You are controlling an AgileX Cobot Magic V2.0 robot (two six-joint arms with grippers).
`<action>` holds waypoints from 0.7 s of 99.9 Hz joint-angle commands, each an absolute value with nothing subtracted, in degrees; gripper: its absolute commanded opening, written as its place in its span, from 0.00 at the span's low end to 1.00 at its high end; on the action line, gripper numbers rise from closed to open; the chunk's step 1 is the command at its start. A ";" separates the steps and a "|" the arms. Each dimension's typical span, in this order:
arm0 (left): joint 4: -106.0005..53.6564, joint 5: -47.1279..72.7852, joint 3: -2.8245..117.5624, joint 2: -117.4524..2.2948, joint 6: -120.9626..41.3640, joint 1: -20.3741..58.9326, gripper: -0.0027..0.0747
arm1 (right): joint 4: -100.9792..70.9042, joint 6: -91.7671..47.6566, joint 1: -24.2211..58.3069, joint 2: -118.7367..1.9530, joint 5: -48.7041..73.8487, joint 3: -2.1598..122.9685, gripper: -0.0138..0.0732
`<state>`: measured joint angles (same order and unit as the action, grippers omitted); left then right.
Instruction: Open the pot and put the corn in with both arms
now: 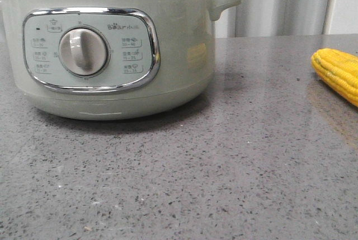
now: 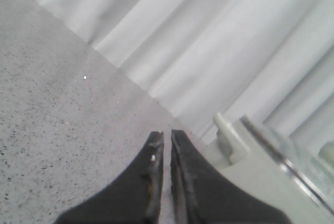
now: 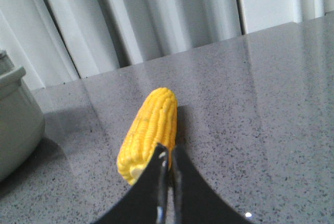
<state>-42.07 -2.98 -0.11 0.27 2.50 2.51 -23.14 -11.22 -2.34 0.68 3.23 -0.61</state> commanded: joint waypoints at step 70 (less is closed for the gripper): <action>-17.67 9.51 23.83 -15.62 -8.17 2.52 0.23 | -15.89 -15.59 -2.32 -22.80 18.77 32.46 0.12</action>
